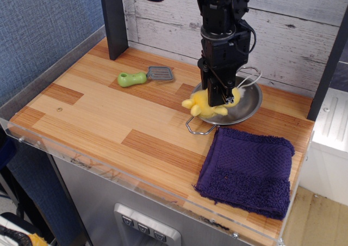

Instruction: Put the stuffed animal in the bowl.

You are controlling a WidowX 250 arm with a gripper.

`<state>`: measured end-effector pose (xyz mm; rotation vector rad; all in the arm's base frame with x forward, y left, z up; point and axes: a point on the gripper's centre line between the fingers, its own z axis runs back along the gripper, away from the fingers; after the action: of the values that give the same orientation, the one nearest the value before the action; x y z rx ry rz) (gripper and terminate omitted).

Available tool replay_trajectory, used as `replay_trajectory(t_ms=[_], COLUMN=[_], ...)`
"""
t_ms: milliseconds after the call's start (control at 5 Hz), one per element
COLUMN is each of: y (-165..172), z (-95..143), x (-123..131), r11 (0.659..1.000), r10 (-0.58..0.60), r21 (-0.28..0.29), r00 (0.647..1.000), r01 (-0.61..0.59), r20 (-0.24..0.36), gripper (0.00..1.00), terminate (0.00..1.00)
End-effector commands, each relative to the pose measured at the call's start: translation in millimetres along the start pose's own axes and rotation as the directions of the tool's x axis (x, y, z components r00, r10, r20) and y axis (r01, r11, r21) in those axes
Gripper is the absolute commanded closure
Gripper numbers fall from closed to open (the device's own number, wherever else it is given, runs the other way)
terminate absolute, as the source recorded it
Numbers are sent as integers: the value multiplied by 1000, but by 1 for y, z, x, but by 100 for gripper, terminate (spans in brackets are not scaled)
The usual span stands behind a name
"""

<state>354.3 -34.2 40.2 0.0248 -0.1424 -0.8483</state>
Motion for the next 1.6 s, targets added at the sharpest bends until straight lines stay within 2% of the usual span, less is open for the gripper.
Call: replay_trajectory(t_ms=[0,400,600,800,1000,1200,1400], y=[-3,-6,-2,6,15,17,14], z=[14,20,30,53,91,124,151], x=[7,5,8,12,17,15,5], r11=[999,999,998,993,986,983,979], r10=[-17,-28,-45,-77,-112,-113,-88], r21=[29,37,50,91,134,167,200], r00=[1000,999,999,995,985,975,971], r01=[17,28,44,71,95,82,43], r20=[-8,-17,12,65,132,190,224], gripper=[0,0,0,0,0,0,0], terminate=[0,0,0,0,0,0,0])
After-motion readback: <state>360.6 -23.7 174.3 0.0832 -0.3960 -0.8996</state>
